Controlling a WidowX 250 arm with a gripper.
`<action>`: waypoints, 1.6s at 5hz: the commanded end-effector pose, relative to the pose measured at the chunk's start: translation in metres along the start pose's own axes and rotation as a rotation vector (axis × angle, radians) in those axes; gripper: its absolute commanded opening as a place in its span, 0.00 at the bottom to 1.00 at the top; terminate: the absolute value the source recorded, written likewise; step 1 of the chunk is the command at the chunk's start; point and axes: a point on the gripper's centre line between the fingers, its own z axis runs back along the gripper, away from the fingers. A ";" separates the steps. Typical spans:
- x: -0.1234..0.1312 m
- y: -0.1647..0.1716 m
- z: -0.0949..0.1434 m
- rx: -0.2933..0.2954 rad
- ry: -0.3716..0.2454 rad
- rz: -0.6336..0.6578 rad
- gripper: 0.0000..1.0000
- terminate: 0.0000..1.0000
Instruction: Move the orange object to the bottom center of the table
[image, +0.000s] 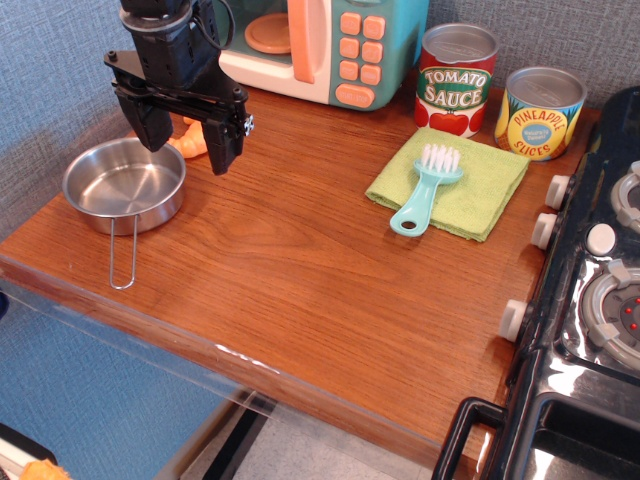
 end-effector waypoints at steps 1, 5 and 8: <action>0.000 0.000 0.000 0.000 0.000 0.000 1.00 0.00; 0.106 0.070 -0.028 0.054 -0.012 0.268 1.00 0.00; 0.109 0.068 -0.082 0.073 0.112 0.275 1.00 0.00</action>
